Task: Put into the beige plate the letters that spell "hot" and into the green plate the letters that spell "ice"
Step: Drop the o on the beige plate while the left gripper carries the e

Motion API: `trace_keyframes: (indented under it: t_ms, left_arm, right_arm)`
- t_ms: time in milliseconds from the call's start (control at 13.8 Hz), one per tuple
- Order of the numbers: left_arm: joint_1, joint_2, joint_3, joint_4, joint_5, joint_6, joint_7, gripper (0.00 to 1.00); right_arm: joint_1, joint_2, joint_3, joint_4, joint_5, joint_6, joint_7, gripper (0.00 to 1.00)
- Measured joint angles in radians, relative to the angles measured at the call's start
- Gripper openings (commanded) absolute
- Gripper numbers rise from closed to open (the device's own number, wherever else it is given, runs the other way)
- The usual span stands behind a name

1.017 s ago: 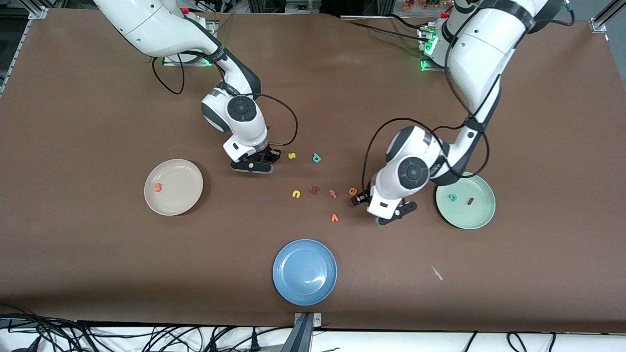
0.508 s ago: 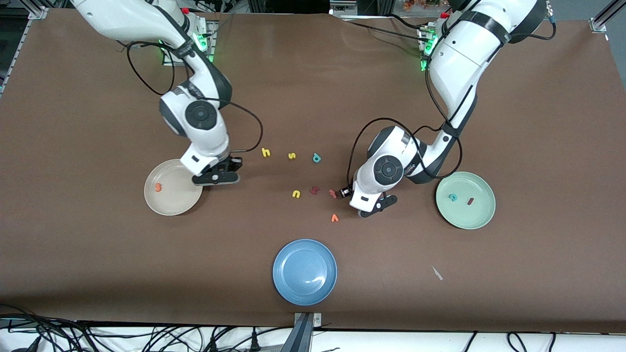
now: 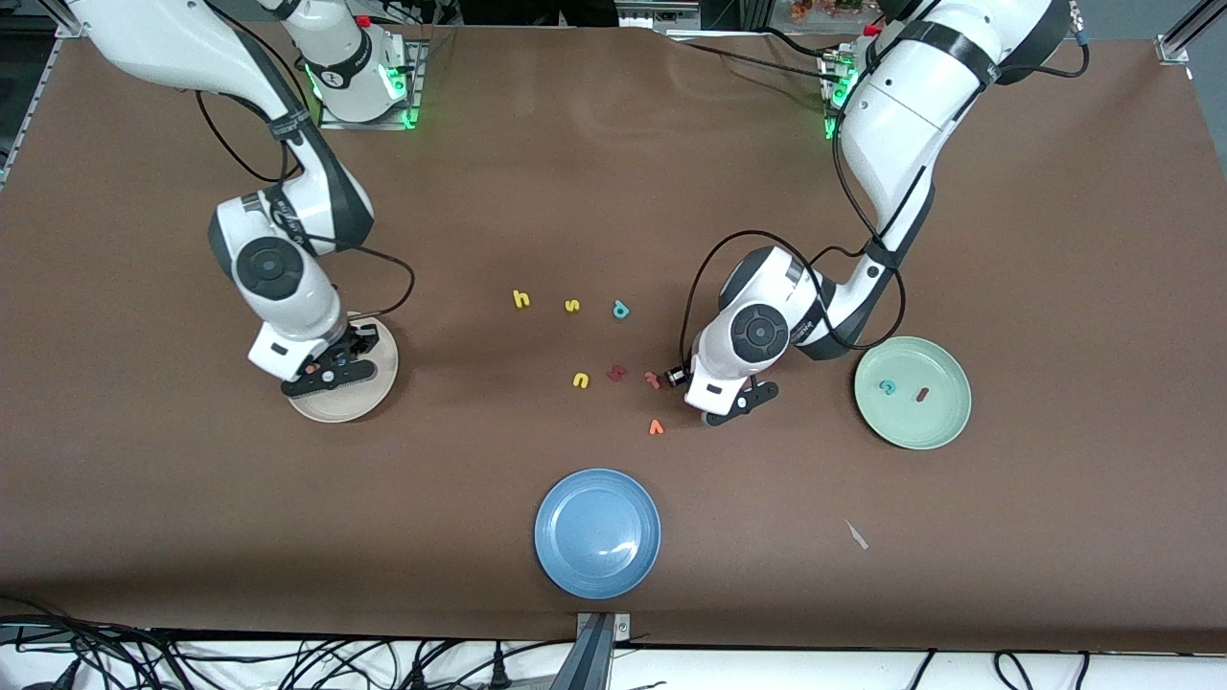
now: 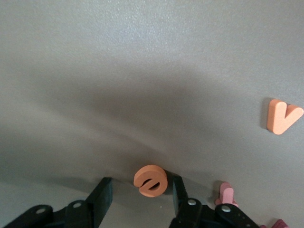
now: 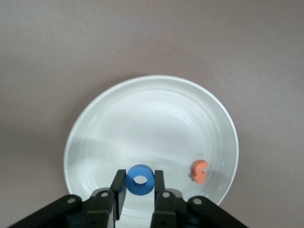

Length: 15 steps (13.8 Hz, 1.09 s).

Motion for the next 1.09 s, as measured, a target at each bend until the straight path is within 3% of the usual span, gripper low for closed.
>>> trace_keyframes:
  t_ms: [436, 581, 726, 1090]
  left_arm:
    - [-0.012, 0.0, 0.01, 0.003, 0.001, 0.009, -0.008, 0.34]
    - [-0.022, 0.0, 0.017, 0.006, 0.001, 0.014, -0.01, 0.27]
    - [-0.025, 0.0, 0.019, 0.009, 0.001, 0.017, -0.011, 0.2]
    - [-0.025, -0.002, 0.028, 0.016, 0.001, 0.023, -0.012, 0.17]
  right_arm:
    - [0.003, 0.0, 0.002, -0.006, 0.119, 0.001, -0.036, 0.95]
    - [0.004, 0.0, 0.055, -0.006, 0.179, 0.0, 0.026, 0.95]
    - [0.007, 0.0, 0.121, -0.007, 0.186, -0.001, 0.136, 0.95]
    - [0.028, 0.018, 0.236, -0.019, 0.187, 0.014, 0.334, 0.95]
